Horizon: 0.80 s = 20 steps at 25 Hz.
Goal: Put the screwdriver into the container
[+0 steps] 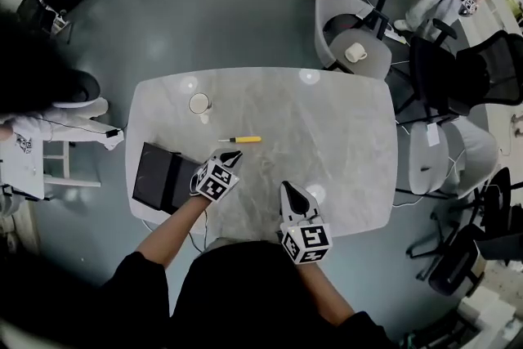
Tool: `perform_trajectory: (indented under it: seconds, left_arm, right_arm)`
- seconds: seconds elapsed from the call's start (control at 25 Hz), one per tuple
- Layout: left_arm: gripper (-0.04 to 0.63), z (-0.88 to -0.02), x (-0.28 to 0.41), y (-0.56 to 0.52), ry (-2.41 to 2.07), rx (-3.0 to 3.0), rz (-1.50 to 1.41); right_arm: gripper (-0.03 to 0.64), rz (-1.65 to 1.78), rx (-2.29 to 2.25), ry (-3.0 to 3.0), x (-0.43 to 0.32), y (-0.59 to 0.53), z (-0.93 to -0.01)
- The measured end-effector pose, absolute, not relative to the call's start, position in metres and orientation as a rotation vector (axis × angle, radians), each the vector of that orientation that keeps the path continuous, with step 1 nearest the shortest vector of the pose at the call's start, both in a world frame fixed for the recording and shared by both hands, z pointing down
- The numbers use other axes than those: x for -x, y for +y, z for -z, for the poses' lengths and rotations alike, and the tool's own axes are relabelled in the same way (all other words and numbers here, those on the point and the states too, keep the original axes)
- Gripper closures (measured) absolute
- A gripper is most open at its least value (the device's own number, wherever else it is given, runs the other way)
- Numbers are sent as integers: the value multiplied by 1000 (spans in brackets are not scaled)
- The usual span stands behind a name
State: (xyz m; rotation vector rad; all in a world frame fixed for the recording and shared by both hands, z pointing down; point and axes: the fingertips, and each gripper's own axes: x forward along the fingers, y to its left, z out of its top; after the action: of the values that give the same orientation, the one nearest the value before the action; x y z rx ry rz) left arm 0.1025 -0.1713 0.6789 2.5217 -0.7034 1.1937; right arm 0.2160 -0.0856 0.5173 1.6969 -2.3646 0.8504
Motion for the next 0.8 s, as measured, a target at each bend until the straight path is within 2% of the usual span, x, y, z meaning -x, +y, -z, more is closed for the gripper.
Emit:
perform_trajectory:
  seconds: [0.12,0.24,0.36,0.52,0.8]
  left_arm:
    - [561,-693,-110,-188,-664,-2517,-1268]
    - [480,-708,-116,-203,-632,-2509,-1321]
    - [474,-726,-122,-213,-577,-2519,-1386]
    - [415,-757,-135,-216,-385,-2539,-1536]
    - [402,-801,-139,-214,-166,-2499,-1754]
  right_arm:
    - [606,-879,-1678,-2364,-222,-99,-526]
    - [606,-901,-1668,-2368,-227,-110,-532]
    - [606,-876,-1663,-2355,-234,-120,-538]
    - [606,-762,-1648,-2328,-245,-131,-543]
    - [606,-790,-1672,-2282,-265,-143,-560]
